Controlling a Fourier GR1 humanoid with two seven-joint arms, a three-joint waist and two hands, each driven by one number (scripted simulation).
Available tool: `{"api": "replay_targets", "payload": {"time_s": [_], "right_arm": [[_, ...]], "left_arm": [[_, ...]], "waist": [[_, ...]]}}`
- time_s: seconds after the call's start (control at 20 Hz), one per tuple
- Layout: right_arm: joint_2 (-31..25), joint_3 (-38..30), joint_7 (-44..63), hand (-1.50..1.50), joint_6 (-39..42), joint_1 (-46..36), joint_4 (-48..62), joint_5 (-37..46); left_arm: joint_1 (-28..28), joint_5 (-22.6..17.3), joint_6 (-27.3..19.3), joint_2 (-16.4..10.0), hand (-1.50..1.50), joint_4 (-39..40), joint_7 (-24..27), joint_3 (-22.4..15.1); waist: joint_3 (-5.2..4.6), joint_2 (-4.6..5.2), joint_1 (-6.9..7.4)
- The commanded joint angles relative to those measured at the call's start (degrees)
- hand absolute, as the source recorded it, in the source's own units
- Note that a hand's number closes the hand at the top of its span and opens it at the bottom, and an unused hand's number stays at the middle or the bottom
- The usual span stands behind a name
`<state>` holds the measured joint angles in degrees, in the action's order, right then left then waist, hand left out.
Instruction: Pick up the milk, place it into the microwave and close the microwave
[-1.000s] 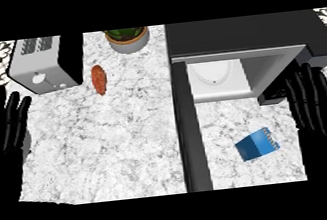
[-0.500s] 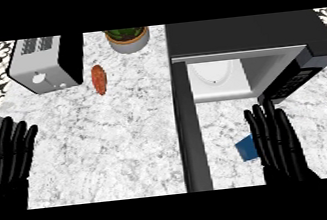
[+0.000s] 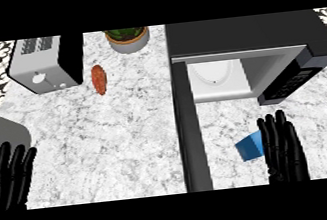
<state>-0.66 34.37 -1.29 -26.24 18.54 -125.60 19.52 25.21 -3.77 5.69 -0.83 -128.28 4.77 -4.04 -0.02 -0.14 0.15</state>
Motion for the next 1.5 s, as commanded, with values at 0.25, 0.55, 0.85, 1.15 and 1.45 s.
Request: {"api": "replay_targets", "payload": {"time_s": [0.25,0.55,0.85,1.15,1.45], "right_arm": [[0.6,-5.9,-3.4,-1.5,-7.9,-3.6,8.7,0.4],[-3.0,-14.9,-6.4,-1.5,-3.0,-3.6,10.0,-7.7],[0.6,-13.5,-20.5,-1.5,-8.0,-0.7,23.0,-9.6],[-3.9,-23.8,-17.6,-1.5,-3.6,-5.0,25.0,-14.5],[-6.0,-27.2,-22.4,-1.5,1.0,-3.7,30.2,-18.6]], "left_arm": [[11.0,0.0,3.2,-0.5,-1.5,-2.1,7.0,-1.4],[11.0,-1.4,4.1,-0.9,-1.5,-3.0,6.2,-0.6],[14.2,-1.7,5.7,-1.0,-1.5,-0.7,11.6,0.5],[16.8,2.2,5.4,0.7,-1.5,-2.2,12.8,-3.6],[13.2,2.0,3.1,0.8,-1.5,-1.8,9.4,-4.3]], "waist": [[0.01,0.05,0.44],[0.03,0.09,0.15],[0.04,0.03,0.31],[0.04,0.07,0.31],[0.04,0.11,0.03]]}}
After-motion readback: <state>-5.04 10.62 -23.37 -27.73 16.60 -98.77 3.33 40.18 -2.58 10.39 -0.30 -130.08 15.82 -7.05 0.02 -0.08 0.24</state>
